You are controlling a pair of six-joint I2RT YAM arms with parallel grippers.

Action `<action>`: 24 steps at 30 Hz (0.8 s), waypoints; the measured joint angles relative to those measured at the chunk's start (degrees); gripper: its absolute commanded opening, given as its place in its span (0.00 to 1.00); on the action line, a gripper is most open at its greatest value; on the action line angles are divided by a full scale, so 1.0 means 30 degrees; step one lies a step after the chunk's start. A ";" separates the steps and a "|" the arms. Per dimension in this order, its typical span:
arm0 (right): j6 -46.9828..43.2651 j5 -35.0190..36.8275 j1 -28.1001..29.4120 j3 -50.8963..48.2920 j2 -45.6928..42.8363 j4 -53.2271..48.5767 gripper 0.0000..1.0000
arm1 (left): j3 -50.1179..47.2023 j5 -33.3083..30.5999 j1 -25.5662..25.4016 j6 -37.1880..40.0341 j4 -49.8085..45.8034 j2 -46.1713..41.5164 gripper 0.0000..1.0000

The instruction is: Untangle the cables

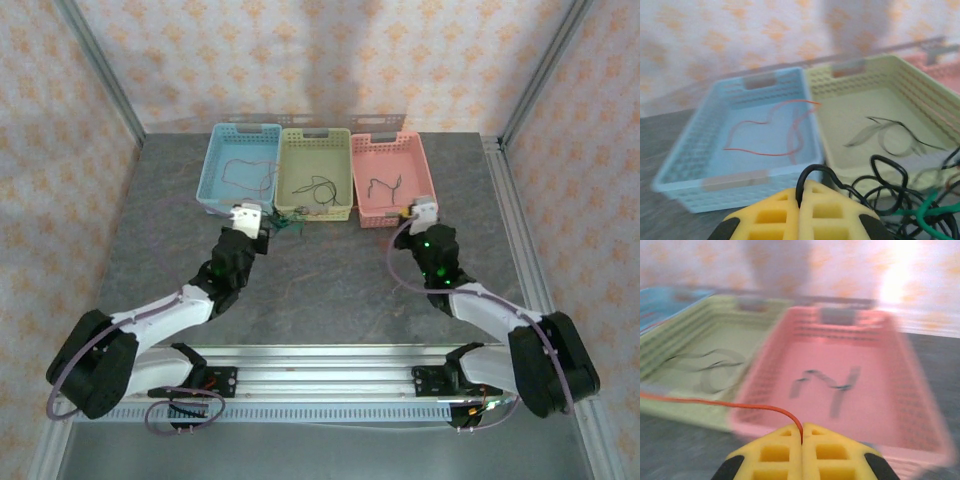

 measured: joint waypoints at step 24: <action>0.5705 -0.0452 -0.0896 0.4204 -0.2419 -0.0838 0.00 | -0.1967 -0.5348 0.4036 -0.4787 -0.2302 -0.3781 0.00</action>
